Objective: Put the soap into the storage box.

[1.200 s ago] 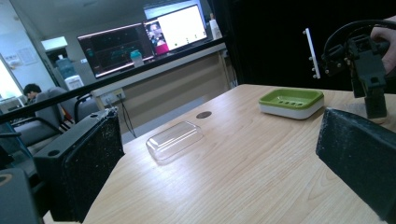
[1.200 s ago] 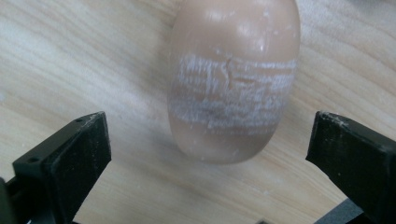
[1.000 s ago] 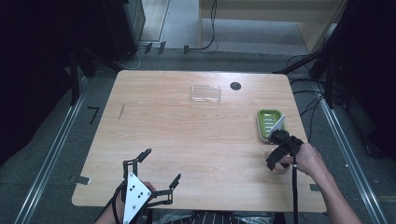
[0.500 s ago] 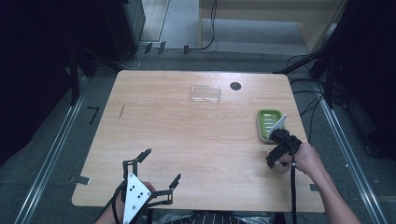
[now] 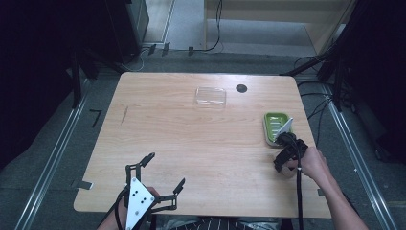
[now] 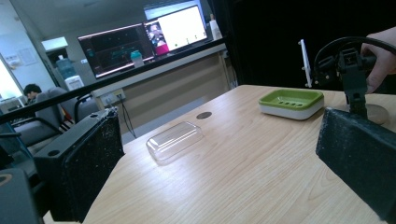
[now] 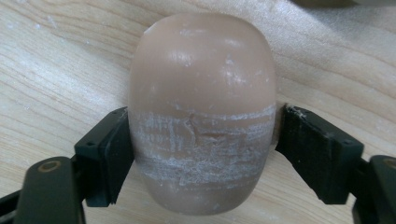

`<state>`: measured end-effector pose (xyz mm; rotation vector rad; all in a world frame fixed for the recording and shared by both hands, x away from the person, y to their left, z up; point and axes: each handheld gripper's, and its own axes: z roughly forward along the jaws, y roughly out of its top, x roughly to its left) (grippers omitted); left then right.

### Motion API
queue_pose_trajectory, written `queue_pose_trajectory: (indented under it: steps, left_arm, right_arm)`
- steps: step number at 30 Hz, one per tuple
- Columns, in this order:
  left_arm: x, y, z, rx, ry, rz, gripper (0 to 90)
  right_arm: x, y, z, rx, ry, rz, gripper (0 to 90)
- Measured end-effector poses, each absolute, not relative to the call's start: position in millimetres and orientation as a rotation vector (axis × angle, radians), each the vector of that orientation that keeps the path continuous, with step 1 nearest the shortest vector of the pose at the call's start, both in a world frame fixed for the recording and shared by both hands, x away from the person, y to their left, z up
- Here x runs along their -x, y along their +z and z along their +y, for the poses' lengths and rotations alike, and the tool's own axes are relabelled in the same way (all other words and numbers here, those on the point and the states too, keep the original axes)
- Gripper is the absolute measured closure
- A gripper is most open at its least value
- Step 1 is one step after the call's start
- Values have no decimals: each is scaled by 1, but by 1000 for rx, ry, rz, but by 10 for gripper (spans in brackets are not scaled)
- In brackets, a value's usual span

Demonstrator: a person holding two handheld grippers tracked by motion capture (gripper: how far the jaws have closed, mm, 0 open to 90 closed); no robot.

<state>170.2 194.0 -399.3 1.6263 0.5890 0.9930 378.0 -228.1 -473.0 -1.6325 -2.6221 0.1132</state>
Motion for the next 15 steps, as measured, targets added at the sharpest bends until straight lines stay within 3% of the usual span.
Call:
queue_pose_trajectory:
  steps: [3, 7, 15]
  left_arm:
    - [-170, -399, 194, -1628, 994, 588, 11]
    - [-170, -399, 194, -1627, 995, 588, 12]
    - [-170, -399, 194, -1626, 997, 587, 11]
  right_arm:
    - [-378, -473, -228, 1634, 106, -2619, 240]
    - [-376, -471, -226, 1633, 94, -2628, 326]
    - [-375, -470, -226, 1625, 94, -2638, 337]
